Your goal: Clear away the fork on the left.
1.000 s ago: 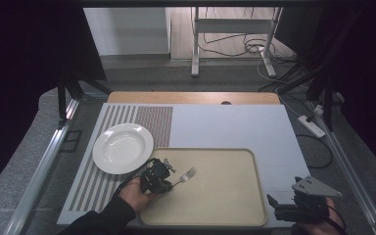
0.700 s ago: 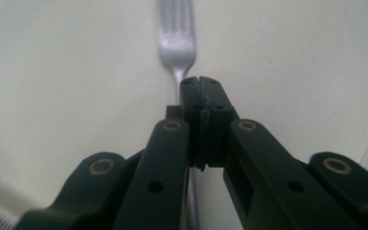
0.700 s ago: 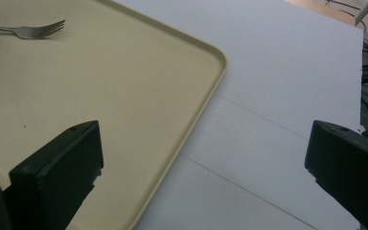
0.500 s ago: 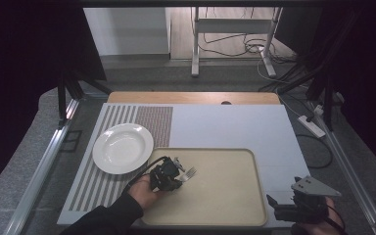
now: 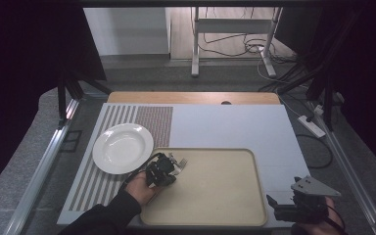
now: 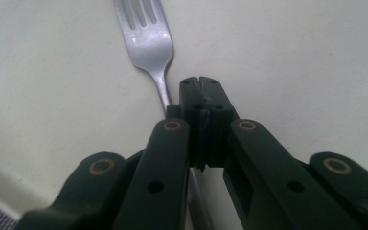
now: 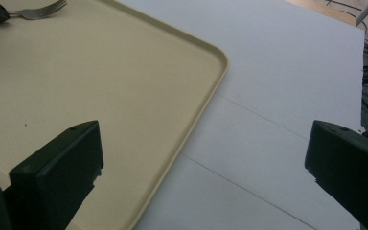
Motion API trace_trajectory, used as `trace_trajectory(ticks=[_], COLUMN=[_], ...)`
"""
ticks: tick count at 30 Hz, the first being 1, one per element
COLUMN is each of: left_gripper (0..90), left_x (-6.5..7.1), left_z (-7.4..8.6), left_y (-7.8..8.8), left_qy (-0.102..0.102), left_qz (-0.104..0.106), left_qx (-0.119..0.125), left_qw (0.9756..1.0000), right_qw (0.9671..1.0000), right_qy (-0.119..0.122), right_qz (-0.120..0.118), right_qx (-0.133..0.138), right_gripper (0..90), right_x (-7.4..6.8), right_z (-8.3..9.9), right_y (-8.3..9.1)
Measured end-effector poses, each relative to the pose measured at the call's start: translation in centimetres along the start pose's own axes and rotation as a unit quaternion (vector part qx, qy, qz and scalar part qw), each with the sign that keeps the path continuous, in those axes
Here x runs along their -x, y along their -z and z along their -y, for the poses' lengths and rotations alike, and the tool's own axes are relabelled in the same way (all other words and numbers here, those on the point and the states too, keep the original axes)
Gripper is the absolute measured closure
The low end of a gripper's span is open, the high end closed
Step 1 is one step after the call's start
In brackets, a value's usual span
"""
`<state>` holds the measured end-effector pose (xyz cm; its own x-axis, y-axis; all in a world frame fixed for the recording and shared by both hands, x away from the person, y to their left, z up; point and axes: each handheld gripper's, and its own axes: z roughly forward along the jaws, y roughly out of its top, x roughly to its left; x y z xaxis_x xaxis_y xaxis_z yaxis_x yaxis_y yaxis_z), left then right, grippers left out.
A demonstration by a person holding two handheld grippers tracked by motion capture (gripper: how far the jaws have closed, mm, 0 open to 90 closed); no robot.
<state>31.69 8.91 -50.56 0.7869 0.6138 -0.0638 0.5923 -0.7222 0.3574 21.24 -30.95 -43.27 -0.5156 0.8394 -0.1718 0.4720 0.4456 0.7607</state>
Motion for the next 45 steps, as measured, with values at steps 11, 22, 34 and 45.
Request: trace_trajectory(ticks=[11, 22, 34, 45], left_gripper=[88.7, 87.8, 76.5, 47.3], left_x=[-2.5, -4.3, -4.1, -3.3], left_z=[1.1, 2.0, 2.1, 2.3], left_y=[0.4, 0.8, 2.1, 3.9], left_qy=[0.052, 0.088, 0.074, 0.056], left_qz=[0.004, 0.0, 0.011, 0.007], left_qx=[0.004, 0.007, 0.058, 0.113], left_qw=[0.9986, 0.9961, 0.9955, 0.992], right_qw=[1.0, 1.0, 1.0, 1.0], right_qy=[0.0, 0.0, -0.001, -0.001], right_qz=[0.0, 0.0, -0.001, -0.002], right_qx=[0.0, 0.001, 0.001, 0.001], right_gripper=[0.1, 0.1, 0.1, 0.1], right_x=[0.0, 0.0, 0.0, 0.0], right_z=[0.0, 0.0, 0.0, 0.0], right_y=[0.0, 0.0, 0.0, 0.0])
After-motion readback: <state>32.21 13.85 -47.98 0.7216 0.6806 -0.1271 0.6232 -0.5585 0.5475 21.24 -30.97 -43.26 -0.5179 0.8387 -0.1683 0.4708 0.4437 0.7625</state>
